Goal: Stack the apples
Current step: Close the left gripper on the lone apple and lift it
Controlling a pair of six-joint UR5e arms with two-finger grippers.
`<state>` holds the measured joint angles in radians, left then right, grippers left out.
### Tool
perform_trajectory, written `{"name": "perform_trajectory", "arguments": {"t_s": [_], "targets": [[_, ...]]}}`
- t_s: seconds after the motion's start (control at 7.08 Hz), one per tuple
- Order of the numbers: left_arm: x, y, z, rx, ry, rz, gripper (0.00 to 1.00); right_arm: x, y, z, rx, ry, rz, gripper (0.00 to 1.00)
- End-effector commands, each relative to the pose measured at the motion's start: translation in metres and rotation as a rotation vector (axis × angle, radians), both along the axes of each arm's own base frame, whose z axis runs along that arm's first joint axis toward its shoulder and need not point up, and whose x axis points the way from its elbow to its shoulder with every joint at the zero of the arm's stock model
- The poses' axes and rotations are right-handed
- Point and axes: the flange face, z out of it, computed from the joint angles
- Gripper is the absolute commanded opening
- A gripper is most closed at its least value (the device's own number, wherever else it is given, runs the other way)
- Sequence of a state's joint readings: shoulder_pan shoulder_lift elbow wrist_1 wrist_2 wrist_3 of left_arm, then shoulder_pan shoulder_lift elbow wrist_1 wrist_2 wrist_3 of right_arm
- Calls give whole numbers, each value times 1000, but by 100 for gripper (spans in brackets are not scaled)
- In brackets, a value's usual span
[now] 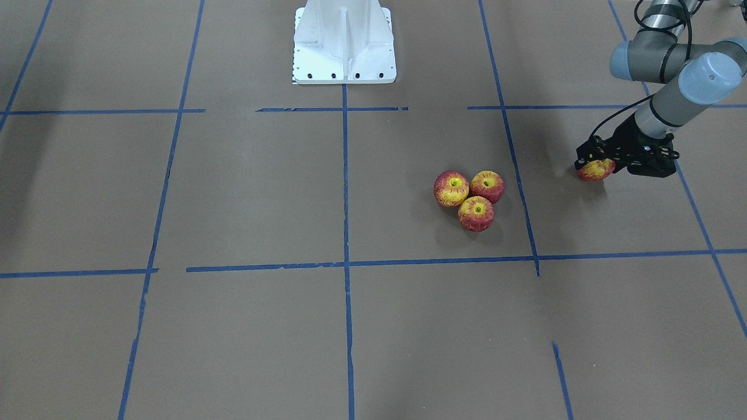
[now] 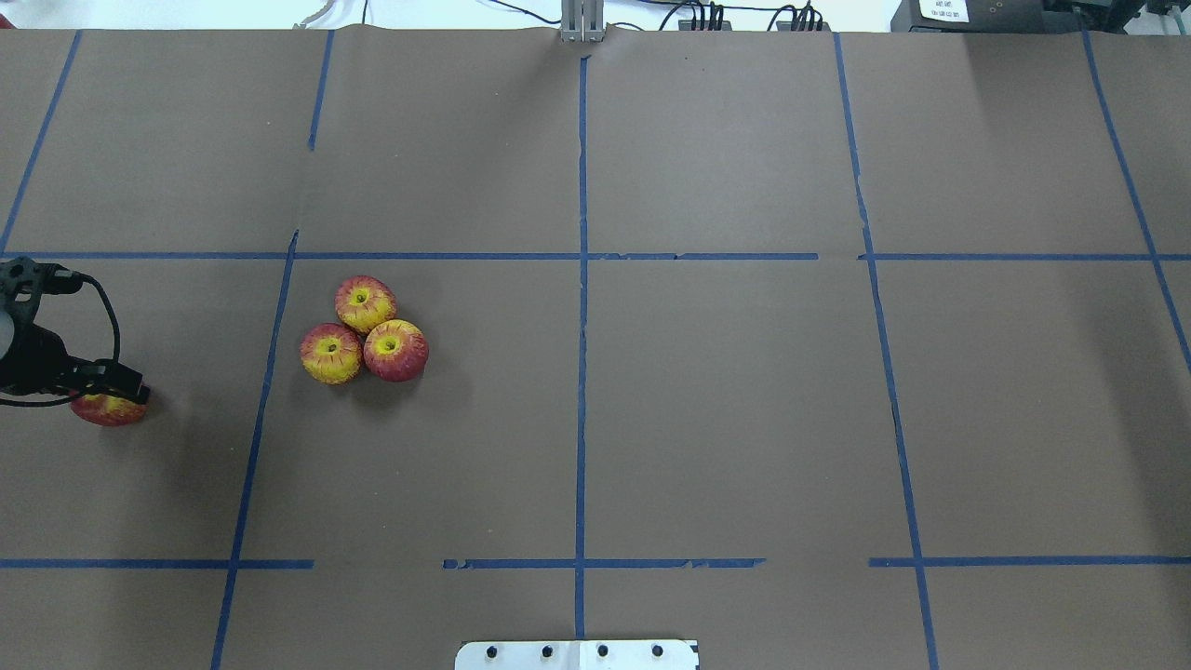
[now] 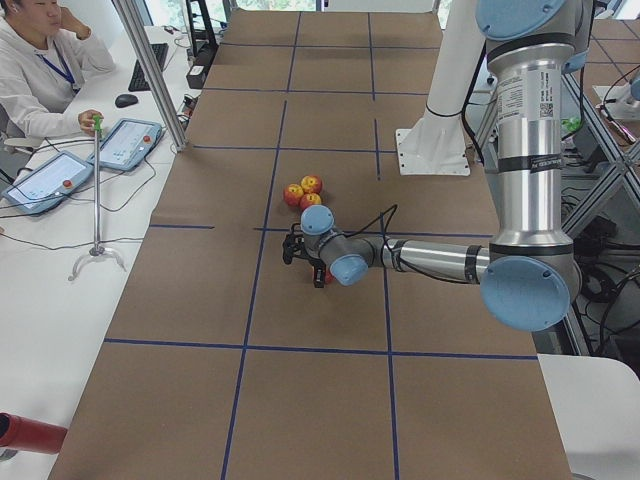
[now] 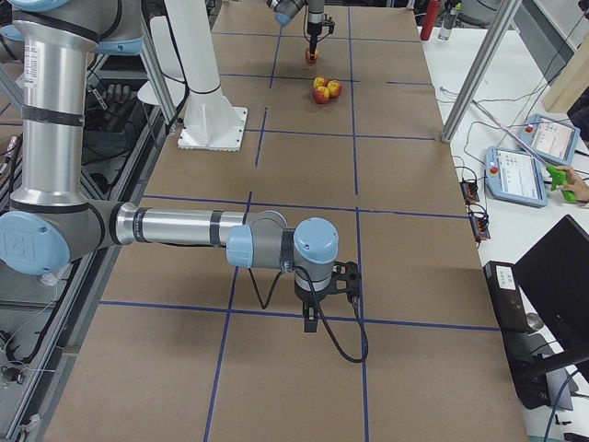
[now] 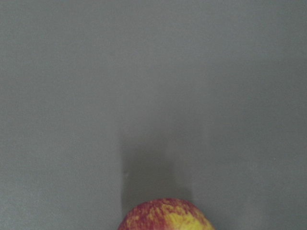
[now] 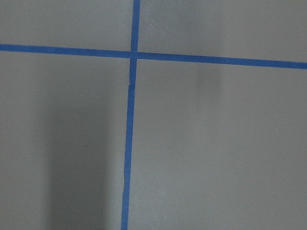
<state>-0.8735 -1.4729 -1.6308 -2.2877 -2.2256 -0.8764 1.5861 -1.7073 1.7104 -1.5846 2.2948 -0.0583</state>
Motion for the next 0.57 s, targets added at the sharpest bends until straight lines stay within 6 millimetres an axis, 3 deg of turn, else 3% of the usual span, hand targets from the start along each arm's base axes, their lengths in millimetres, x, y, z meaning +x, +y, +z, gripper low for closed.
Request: {"name": "perform_trajectory", "arguments": {"t_s": [0.0,0.28,0.42], "targets": [[-1,2,-48,-20,58,-54,0,0,0,0,0,0,0,100],[16,-18,-128,-29,146,-119,0,0,0,0,0,0,0,100],[41,-49,-178,-68,171,-164,0,0,0,0,0,-2,0,100]]}}
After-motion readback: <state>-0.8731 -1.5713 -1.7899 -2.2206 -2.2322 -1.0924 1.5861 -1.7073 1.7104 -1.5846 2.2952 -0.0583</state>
